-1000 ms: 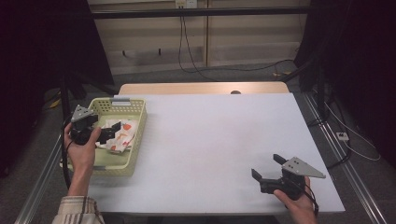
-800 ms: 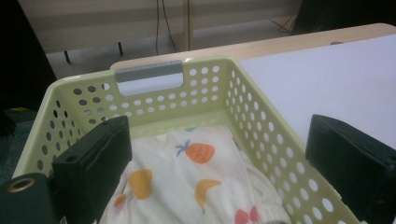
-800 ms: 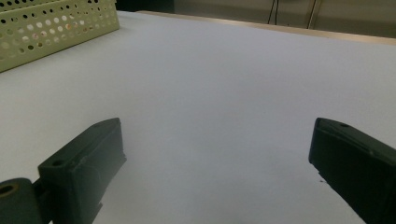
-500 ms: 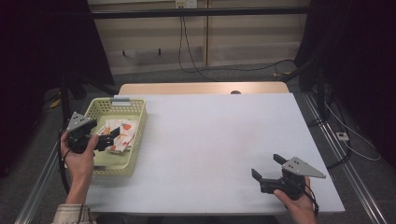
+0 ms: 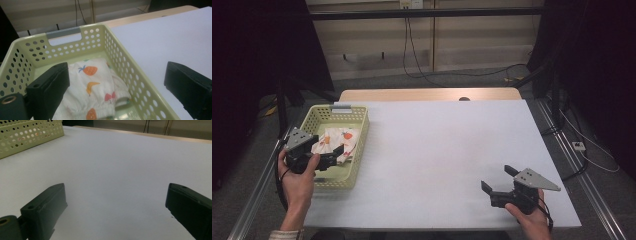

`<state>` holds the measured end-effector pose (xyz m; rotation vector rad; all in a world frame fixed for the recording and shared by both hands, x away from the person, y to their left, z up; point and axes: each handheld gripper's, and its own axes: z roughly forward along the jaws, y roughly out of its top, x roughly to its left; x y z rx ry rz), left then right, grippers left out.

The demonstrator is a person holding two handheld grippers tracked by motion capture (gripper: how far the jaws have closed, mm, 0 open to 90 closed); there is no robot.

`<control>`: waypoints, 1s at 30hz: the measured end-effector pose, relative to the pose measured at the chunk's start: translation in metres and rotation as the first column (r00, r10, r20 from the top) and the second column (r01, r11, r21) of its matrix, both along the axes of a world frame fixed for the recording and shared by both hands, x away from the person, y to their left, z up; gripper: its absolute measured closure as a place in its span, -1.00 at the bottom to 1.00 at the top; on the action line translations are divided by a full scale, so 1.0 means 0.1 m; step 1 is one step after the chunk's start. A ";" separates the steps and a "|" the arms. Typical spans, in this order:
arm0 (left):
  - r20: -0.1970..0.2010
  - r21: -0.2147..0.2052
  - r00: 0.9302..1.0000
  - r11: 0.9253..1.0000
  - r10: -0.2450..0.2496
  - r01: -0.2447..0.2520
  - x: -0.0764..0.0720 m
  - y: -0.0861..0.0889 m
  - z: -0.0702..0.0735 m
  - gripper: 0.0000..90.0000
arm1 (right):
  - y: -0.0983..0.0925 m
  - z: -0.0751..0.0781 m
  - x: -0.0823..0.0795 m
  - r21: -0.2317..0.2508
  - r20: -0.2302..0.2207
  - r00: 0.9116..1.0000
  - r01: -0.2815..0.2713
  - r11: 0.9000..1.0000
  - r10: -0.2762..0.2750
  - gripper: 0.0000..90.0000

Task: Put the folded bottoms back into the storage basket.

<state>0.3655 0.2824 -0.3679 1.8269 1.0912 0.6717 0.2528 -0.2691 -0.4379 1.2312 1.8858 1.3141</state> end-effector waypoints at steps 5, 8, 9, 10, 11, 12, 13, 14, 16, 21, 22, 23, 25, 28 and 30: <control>-0.002 -0.001 1.000 1.000 -0.021 0.021 -0.06 -0.05 -0.02 -0.86 | 0.00 0.00 0.00 -0.001 0.001 1.000 -0.001 1.000 0.001 -0.93; 0.000 -0.007 1.000 1.000 -0.021 0.021 -0.07 -0.07 -0.04 -0.86 | 0.00 0.00 0.00 -0.001 0.001 1.000 -0.002 1.000 0.002 -0.93; -0.002 -0.005 1.000 1.000 -0.021 0.021 -0.07 -0.07 -0.05 -0.86 | 0.00 0.00 0.00 -0.001 0.001 1.000 -0.002 1.000 0.002 -0.93; -0.004 -0.002 1.000 1.000 -0.025 0.025 -0.08 -0.08 -0.06 -0.86 | 0.00 0.00 0.00 0.000 0.001 1.000 -0.002 1.000 0.002 -0.93; -0.004 0.000 1.000 1.000 -0.028 0.028 -0.08 -0.09 -0.06 -0.86 | 0.00 0.00 0.00 -0.001 0.000 1.000 -0.002 1.000 0.002 -0.93; -0.006 0.001 0.999 0.999 -0.034 0.034 -0.09 -0.11 -0.07 -0.86 | 0.00 0.00 0.00 -0.001 0.000 1.000 -0.001 1.000 0.001 -0.93; -0.008 0.003 0.999 0.999 -0.035 0.035 -0.09 -0.12 -0.07 -0.86 | 0.00 0.00 0.00 0.000 -0.001 1.000 -0.002 1.000 0.002 -0.93; -0.009 0.008 0.999 0.999 -0.040 0.040 -0.10 -0.15 -0.08 -0.86 | 0.00 0.00 0.00 0.000 -0.001 1.000 -0.002 1.000 0.002 -0.93; -0.007 0.009 0.999 0.999 -0.051 0.051 -0.12 -0.18 -0.08 -0.86 | 0.00 0.00 0.00 0.000 -0.001 1.000 -0.003 1.000 0.003 -0.93; -0.014 0.015 0.997 0.997 -0.075 0.075 -0.15 -0.27 -0.05 -0.86 | 0.00 0.00 0.01 0.001 -0.001 1.000 -0.004 1.000 0.004 -0.93; -0.015 0.014 0.996 0.996 -0.086 0.086 -0.15 -0.29 -0.04 -0.86 | 0.00 0.00 0.01 0.001 -0.001 1.000 -0.004 1.000 0.004 -0.93; -0.013 0.005 0.996 0.996 -0.091 0.091 -0.15 -0.32 -0.04 -0.87 | 0.00 0.00 0.01 0.001 -0.002 1.000 -0.004 1.000 0.004 -0.93; -0.014 -0.008 0.995 0.995 -0.100 0.100 -0.16 -0.35 -0.03 -0.89 | 0.01 -0.01 0.01 0.000 -0.002 1.000 -0.003 1.000 0.003 -0.93; -0.010 0.000 0.994 0.994 -0.105 0.105 -0.16 -0.39 -0.02 -0.89 | 0.01 0.00 0.01 0.000 -0.002 1.000 -0.004 1.000 0.004 -0.93; -0.008 0.001 0.994 0.994 -0.113 0.113 -0.17 -0.42 -0.02 -0.89 | 0.01 -0.01 0.01 0.000 -0.002 1.000 -0.004 1.000 0.004 -0.93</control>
